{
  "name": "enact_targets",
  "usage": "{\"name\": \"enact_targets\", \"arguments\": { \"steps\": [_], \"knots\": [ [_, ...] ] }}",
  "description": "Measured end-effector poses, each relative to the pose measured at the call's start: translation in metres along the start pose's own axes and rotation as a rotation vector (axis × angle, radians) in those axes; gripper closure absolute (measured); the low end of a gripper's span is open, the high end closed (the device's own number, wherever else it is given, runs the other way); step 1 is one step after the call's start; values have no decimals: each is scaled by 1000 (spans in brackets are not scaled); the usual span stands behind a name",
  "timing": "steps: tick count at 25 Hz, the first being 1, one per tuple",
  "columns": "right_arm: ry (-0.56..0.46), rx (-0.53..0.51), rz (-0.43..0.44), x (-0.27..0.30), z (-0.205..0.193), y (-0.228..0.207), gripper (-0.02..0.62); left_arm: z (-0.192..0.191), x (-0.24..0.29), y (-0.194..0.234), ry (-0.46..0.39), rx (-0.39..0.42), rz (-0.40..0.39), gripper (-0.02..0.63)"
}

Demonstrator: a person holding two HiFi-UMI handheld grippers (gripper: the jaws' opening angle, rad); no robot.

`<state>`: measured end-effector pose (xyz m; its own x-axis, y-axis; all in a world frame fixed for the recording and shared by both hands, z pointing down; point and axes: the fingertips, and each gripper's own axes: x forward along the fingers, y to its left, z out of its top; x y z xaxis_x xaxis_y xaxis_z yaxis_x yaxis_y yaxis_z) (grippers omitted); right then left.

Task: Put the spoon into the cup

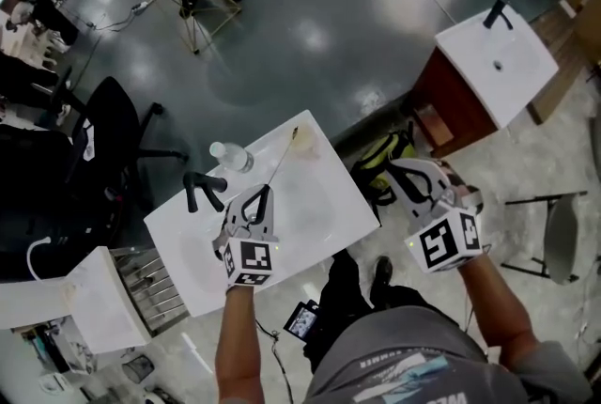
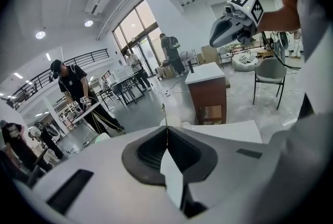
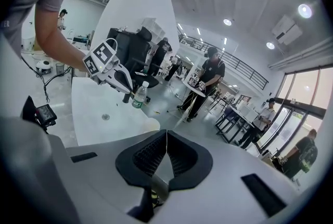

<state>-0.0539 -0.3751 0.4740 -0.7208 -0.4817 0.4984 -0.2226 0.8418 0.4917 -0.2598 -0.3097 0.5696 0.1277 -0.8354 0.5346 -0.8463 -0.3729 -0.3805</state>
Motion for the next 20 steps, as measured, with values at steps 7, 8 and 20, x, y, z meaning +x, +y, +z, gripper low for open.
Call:
{"name": "enact_targets", "arguments": {
  "steps": [7, 8, 20],
  "knots": [
    [23, 10, 26, 17, -12, 4, 563, -18, 24, -4, 41, -12, -21, 601],
    [28, 12, 30, 19, -13, 4, 563, -21, 27, -5, 46, -15, -24, 601],
    [58, 27, 60, 34, -27, 10, 563, -39, 50, -12, 103, -22, -44, 601]
  ]
}}
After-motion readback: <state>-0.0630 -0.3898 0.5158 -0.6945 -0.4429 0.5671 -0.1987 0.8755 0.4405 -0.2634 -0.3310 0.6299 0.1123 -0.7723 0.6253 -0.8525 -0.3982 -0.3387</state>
